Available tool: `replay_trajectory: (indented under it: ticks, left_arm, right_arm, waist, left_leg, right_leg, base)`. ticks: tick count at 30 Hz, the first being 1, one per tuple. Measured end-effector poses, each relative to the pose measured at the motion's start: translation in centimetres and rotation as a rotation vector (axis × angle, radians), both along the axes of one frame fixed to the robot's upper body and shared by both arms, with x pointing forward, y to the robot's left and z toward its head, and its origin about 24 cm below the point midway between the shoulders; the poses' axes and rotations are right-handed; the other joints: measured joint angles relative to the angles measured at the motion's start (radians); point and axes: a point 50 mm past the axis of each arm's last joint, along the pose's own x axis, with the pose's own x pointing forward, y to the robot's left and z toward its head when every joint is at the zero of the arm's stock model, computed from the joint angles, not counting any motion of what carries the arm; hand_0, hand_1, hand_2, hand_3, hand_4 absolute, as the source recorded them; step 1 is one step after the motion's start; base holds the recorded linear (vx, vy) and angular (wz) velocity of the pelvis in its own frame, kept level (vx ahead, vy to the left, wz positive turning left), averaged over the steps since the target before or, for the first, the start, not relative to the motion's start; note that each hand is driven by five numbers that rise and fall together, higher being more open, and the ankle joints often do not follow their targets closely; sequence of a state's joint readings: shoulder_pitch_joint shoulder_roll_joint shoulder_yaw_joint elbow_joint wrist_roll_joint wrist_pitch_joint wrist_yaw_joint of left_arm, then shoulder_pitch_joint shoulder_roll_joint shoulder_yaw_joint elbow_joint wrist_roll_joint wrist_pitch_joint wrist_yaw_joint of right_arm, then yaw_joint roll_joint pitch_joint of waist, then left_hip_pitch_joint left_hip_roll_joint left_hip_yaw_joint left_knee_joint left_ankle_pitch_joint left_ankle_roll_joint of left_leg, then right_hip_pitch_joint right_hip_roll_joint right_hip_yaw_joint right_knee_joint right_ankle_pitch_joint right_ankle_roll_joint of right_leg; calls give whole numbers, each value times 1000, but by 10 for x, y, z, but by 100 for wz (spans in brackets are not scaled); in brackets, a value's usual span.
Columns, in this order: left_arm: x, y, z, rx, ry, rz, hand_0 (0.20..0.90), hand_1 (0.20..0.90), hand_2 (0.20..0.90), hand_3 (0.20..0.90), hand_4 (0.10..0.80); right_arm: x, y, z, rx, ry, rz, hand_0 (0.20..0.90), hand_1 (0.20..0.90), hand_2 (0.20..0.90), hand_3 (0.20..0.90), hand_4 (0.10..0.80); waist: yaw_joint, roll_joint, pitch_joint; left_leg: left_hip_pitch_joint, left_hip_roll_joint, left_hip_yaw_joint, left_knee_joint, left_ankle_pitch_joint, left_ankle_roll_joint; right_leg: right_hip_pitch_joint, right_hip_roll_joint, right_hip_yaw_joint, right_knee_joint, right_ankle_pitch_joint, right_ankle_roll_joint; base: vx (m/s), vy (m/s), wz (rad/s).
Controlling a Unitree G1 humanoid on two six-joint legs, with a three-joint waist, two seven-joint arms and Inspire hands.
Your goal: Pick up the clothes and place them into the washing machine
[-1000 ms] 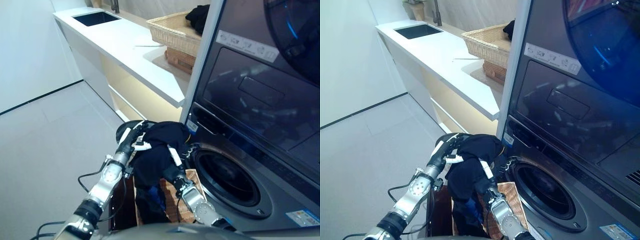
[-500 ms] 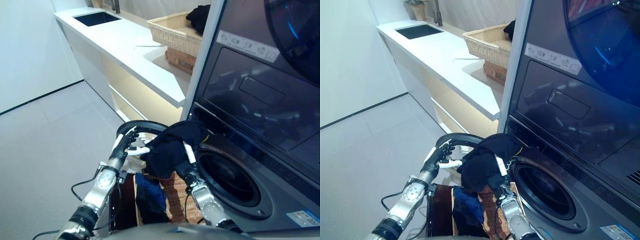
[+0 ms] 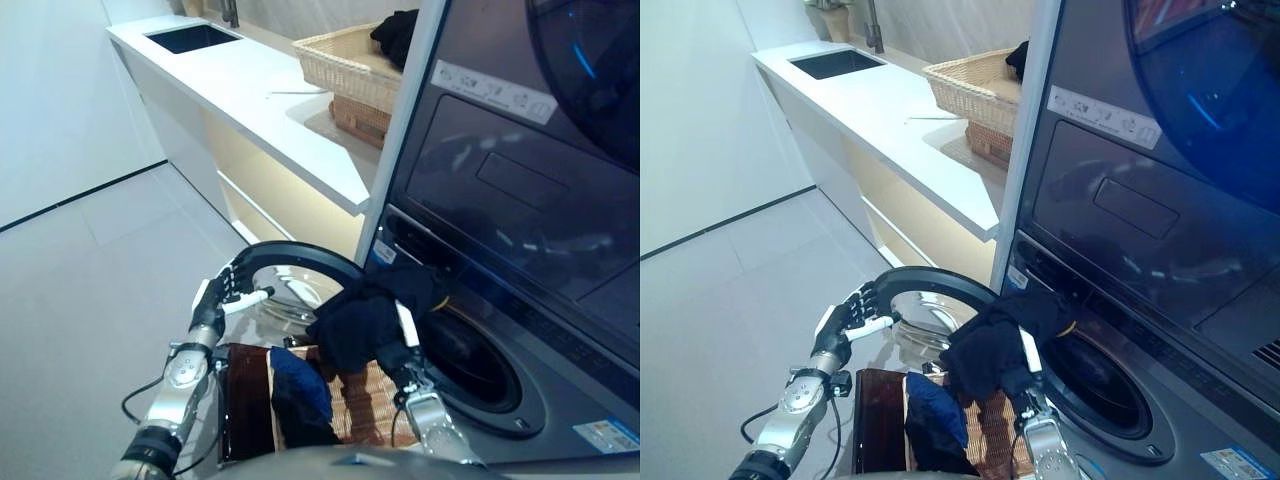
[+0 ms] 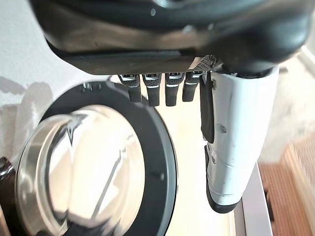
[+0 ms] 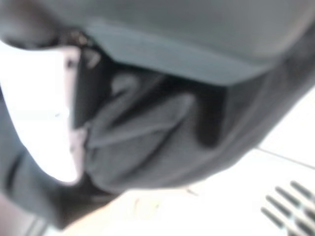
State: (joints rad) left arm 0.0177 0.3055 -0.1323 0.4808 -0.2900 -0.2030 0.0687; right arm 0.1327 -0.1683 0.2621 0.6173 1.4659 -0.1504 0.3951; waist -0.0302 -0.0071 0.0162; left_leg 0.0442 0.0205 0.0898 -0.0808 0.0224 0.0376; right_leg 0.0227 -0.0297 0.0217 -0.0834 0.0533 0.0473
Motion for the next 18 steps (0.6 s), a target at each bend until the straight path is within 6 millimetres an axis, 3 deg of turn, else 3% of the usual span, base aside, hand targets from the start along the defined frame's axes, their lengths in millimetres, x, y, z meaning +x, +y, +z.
replay_trajectory:
  ticks: [7,14,18]
  left_arm:
    - [-2,8,2,-92,-46,141,900,900,900,900,800]
    - [-1,15,7,-136,-108,232,900,900,900,900,800]
    - [-2,19,9,-158,-129,258,900,900,900,900,800]
  right_arm:
    - [-27,-15,-24,-100,156,35,200,200,200,200,300]
    - [-64,-34,-49,-143,356,-51,200,200,200,200,300]
    - [-74,-38,-53,-142,408,-93,200,200,200,200,300]
  waist:
    - [-9,-2,-1]
    - [-10,-2,-3]
    - [-11,10,-1]
  left_leg:
    - [-2,0,0,-4,-1,0]
    - [-10,0,-2,-3,-1,0]
    - [-28,-2,-1,0,0,1]
  right_leg:
    - [-6,0,1,-1,0,0]
    - [-14,0,1,-1,0,0]
    - [-31,-3,1,0,1,1]
  base:
    - [0,0,0]
    - [-5,5,0]
    - [-61,42,4]
